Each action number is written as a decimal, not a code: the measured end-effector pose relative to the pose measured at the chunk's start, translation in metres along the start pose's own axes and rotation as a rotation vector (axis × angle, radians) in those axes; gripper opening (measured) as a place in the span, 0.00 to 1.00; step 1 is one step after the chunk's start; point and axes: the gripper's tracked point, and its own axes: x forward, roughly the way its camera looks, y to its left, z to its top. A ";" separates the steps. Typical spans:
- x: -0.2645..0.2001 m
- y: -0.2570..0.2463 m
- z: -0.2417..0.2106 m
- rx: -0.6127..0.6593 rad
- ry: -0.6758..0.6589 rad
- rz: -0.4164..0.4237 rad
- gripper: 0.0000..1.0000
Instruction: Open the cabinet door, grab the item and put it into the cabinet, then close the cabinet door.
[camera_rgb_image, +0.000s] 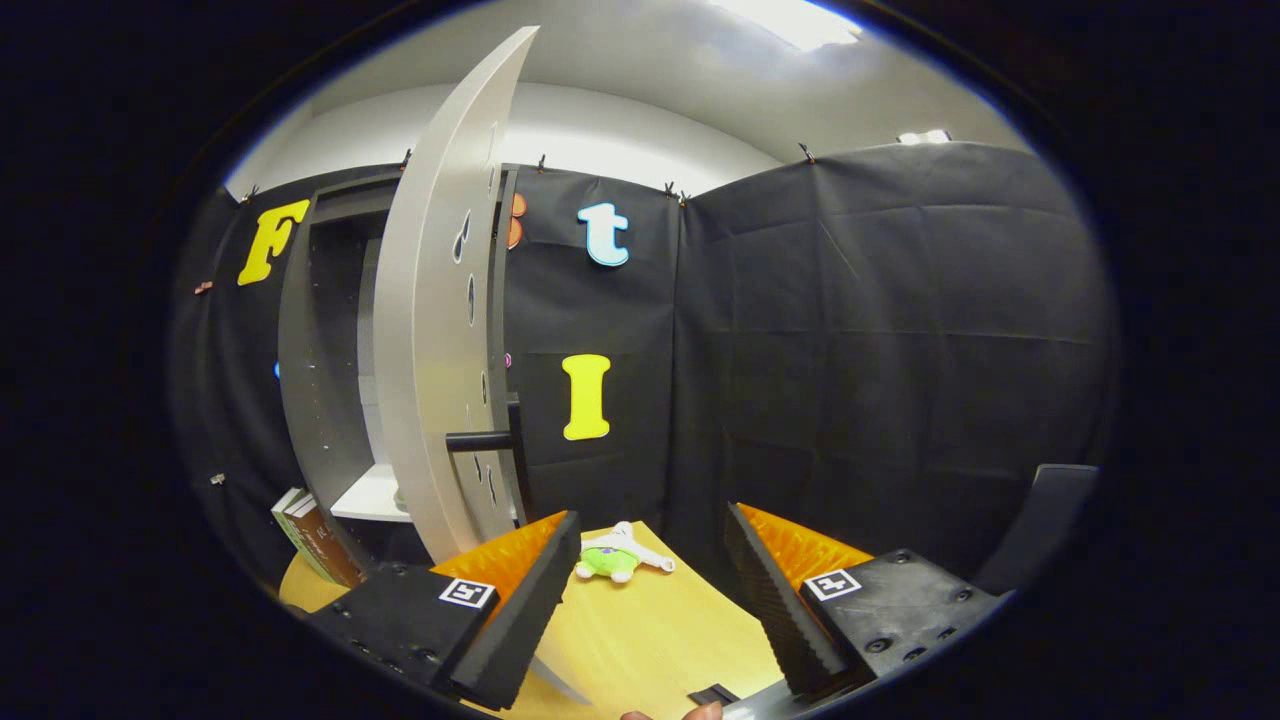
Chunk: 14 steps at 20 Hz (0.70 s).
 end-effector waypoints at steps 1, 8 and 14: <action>-0.002 0.004 0.001 -0.005 0.002 -0.001 0.96; -0.024 0.046 0.000 -0.006 0.018 0.075 0.96; -0.035 0.091 -0.001 0.013 0.041 0.179 0.96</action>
